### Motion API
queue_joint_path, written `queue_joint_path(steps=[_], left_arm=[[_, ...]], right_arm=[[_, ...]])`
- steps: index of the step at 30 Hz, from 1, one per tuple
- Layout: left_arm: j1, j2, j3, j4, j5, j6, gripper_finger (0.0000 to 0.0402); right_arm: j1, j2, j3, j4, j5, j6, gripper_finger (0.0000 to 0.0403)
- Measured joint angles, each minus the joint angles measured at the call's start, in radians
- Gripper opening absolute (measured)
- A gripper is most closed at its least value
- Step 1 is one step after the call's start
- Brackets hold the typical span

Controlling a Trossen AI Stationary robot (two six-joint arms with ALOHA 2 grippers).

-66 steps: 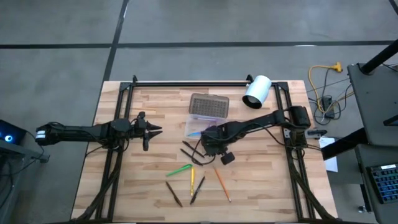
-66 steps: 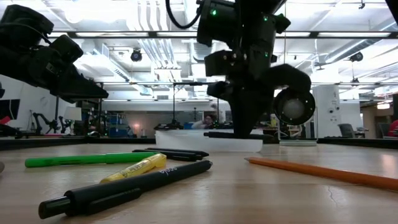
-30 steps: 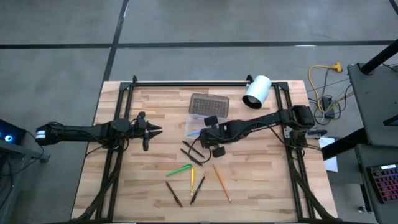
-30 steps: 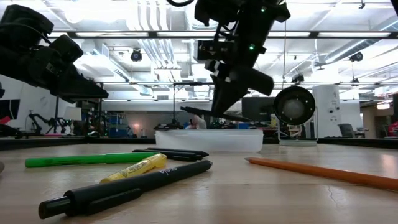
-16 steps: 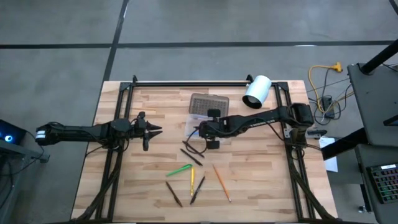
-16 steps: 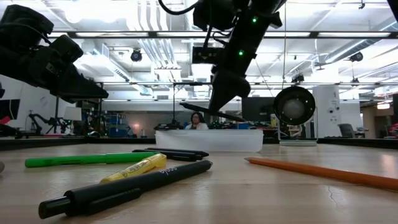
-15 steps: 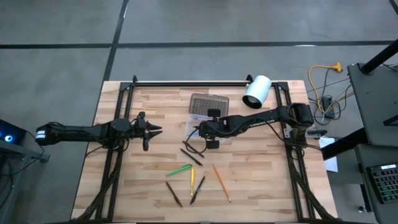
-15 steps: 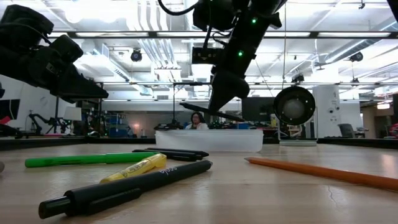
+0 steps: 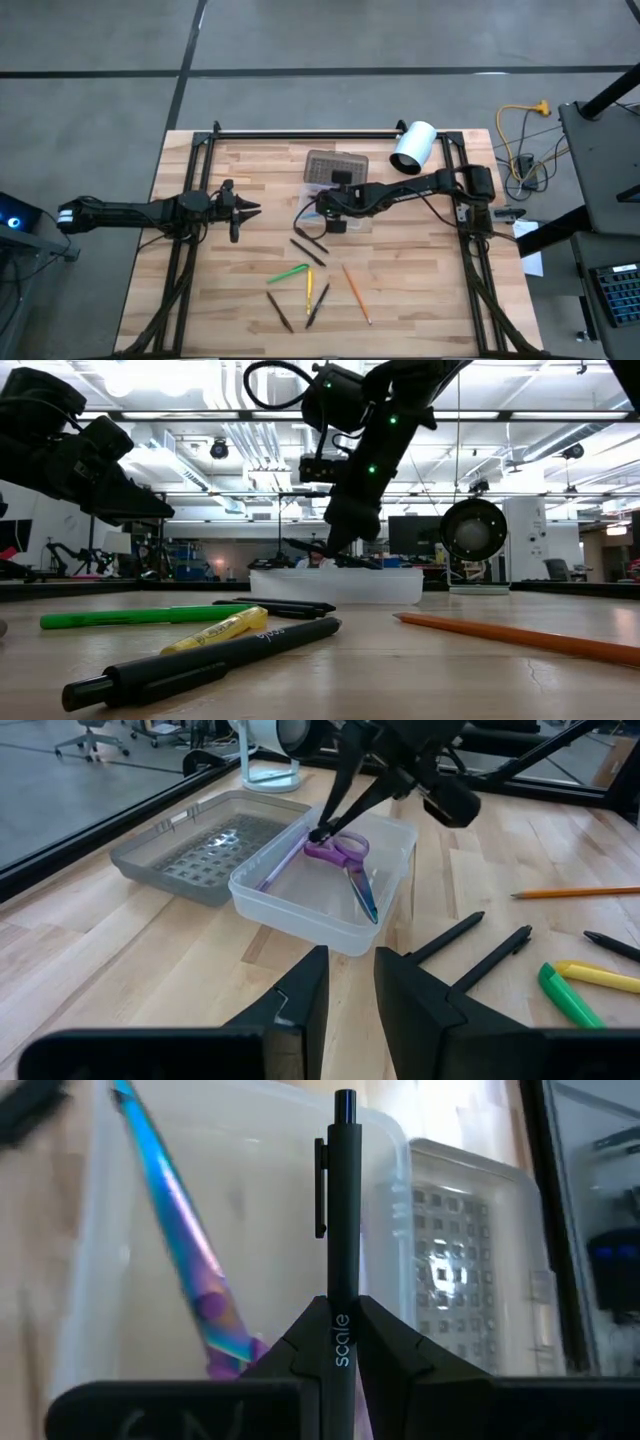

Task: Pick & place school supplies into a supply box
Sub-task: Put the black pen into the supply box

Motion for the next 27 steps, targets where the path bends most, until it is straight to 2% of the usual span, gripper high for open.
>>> queue_joint_path(steps=[18, 27], left_arm=[[0.000, 0.000, 0.000, 0.000, 0.000, 0.000, 0.0069], [0.000, 0.000, 0.000, 0.000, 0.000, 0.000, 0.0069]], right_arm=[[-0.048, 0.004, -0.024, 0.000, 0.003, -0.004, 0.0029], [-0.056, 0.004, -0.032, 0.001, 0.002, -0.013, 0.0065]])
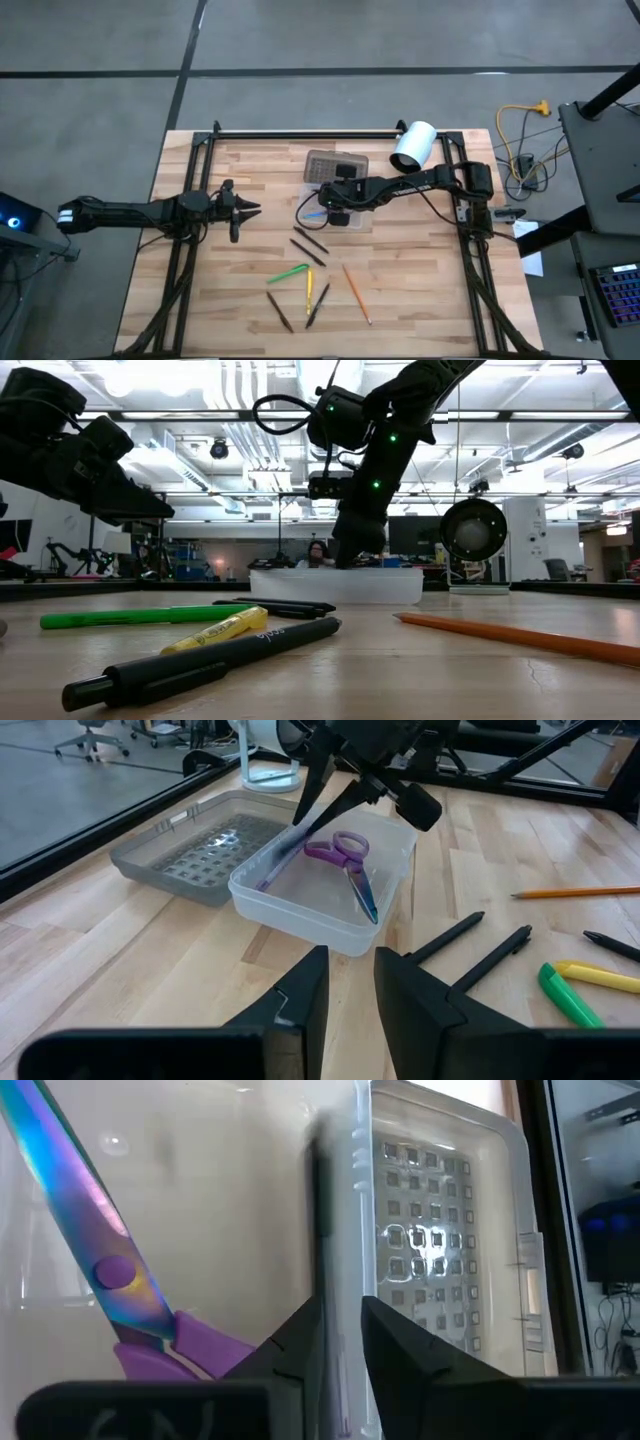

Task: Pick & place school supplies into a supply box
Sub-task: Put the black pen into the supply box, then put the orange pencil into the supply box

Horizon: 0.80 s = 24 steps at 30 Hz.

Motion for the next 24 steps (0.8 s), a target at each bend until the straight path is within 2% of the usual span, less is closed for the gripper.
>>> queue_joint_path(steps=[10, 16, 24], left_arm=[[0.000, 0.000, 0.000, 0.000, 0.000, 0.000, 0.0069], [0.000, 0.000, 0.000, 0.000, 0.000, 0.000, 0.0069], [0.000, 0.000, 0.000, 0.000, 0.000, 0.000, 0.0069]], right_arm=[[0.007, 0.000, 0.000, -0.001, 0.000, -0.024, 0.0091], [0.042, -0.012, 0.000, -0.006, -0.003, -0.090, 0.0083], [0.095, -0.055, 0.000, -0.025, -0.002, -0.098, 0.0071]])
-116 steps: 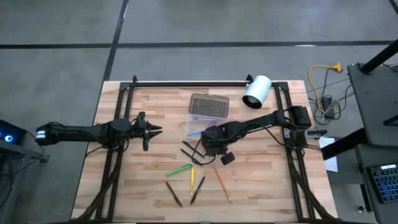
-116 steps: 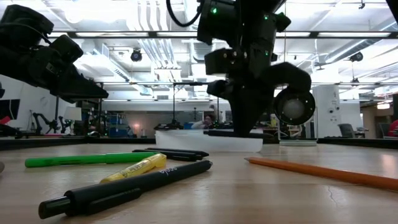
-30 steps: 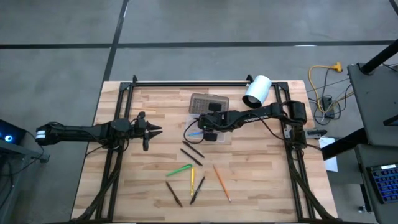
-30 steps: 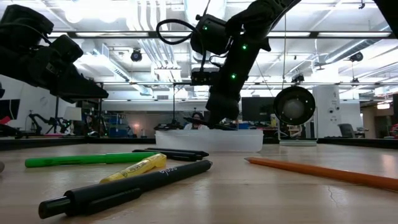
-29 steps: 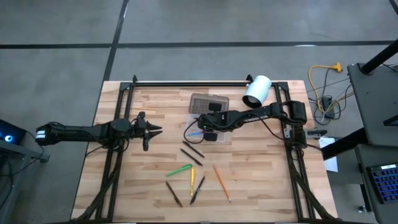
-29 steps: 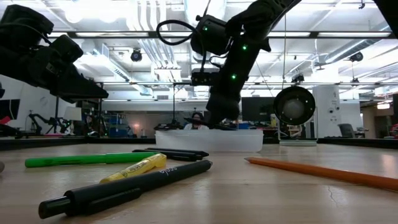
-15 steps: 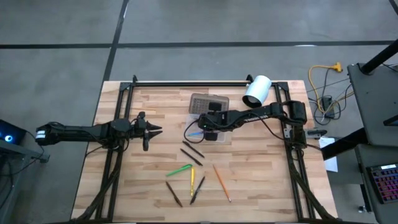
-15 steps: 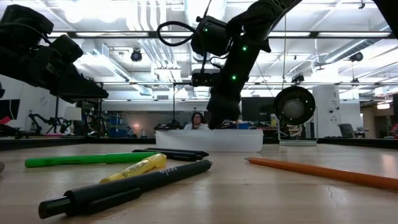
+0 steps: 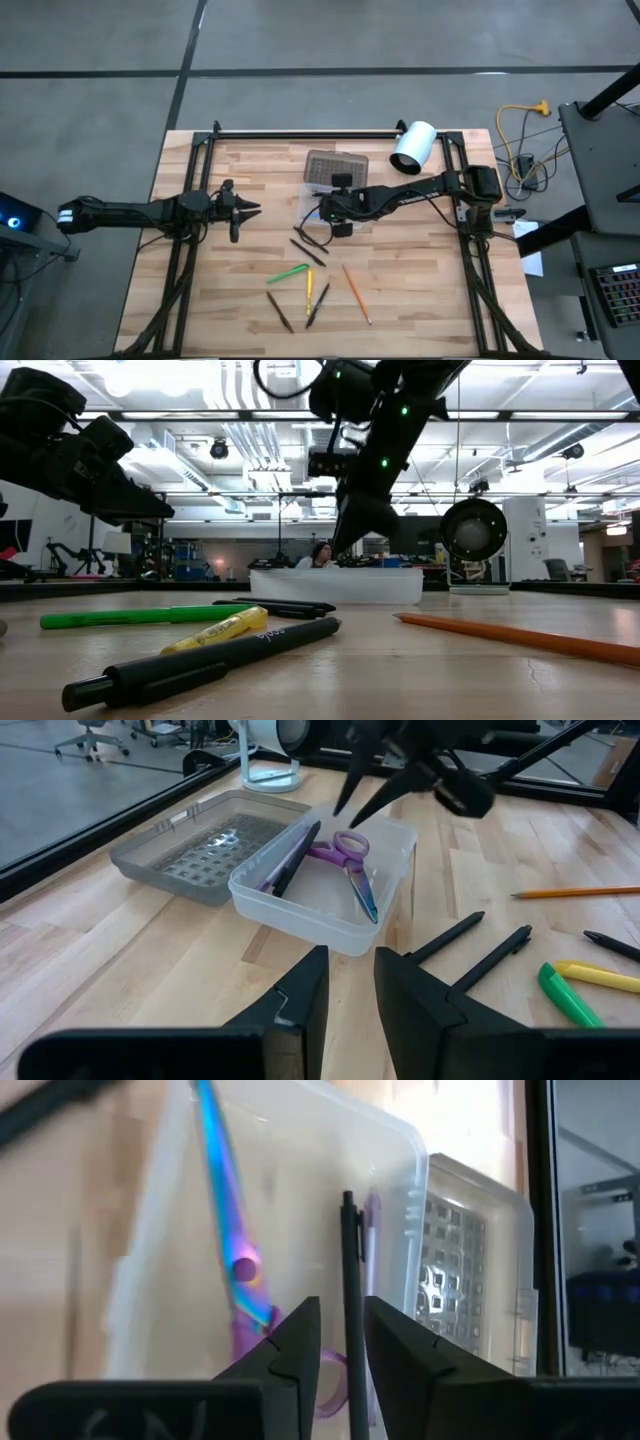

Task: Pick & place school supplies into a supply box
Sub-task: Put the orange pencil into the supply box

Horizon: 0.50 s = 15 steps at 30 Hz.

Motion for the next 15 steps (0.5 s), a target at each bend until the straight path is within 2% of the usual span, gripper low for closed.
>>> queue_joint_path(steps=[15], left_arm=[[0.000, 0.000, 0.000, 0.000, 0.000, 0.000, 0.0069]], right_arm=[[0.098, -0.036, 0.007, -0.179, 0.000, -0.007, 0.0068]])
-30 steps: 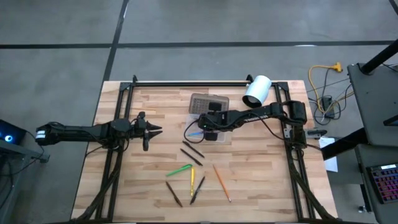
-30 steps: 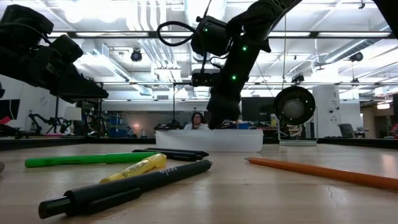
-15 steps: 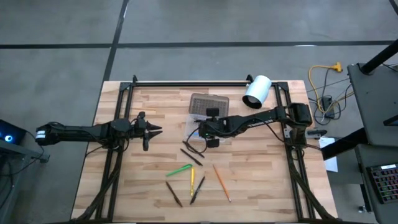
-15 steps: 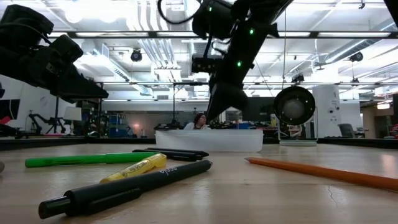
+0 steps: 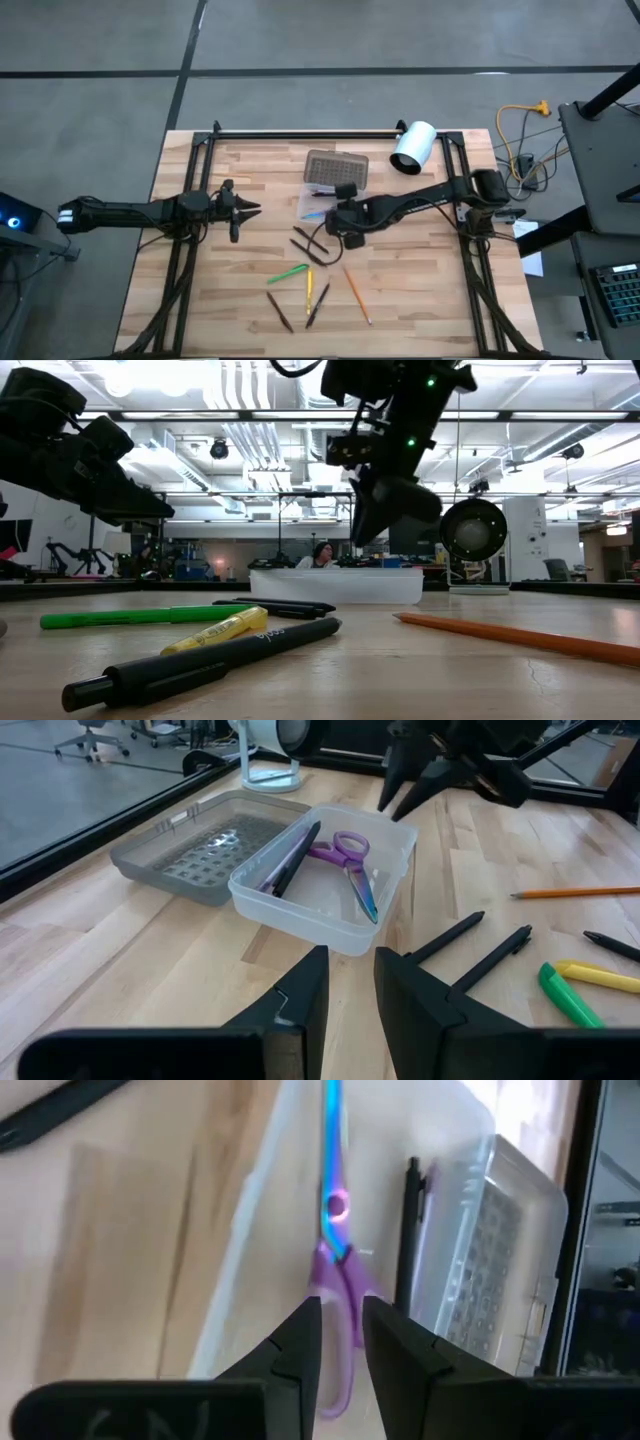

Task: Pick & place school supplies into a supply box
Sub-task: Put the orange pencil into the supply box

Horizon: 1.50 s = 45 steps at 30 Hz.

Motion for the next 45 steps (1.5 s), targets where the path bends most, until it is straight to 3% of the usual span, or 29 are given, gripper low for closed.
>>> queue_joint_path(steps=[6, 12, 14, 32, 45], left_arm=[[0.000, 0.000, 0.000, 0.000, 0.000, 0.000, 0.0069], [0.000, 0.000, 0.000, 0.000, 0.000, 0.000, 0.0069], [0.000, 0.000, 0.000, 0.000, 0.000, 0.000, 0.0069], [0.000, 0.000, 0.000, 0.000, 0.000, 0.000, 0.0069], [0.000, 0.000, 0.000, 0.000, 0.000, 0.000, 0.0069]], right_arm=[[0.042, -0.014, 0.008, -0.021, -0.050, 0.000, 0.0068], [0.047, -0.024, 0.023, -0.042, -0.320, -0.023, 0.0068], [0.047, -0.024, 0.023, -0.043, -0.365, -0.026, 0.0068], [0.072, -0.024, 0.021, -0.075, -0.367, -0.028, 0.0068], [0.084, -0.024, 0.021, -0.154, -0.367, 0.286, 0.0068]])
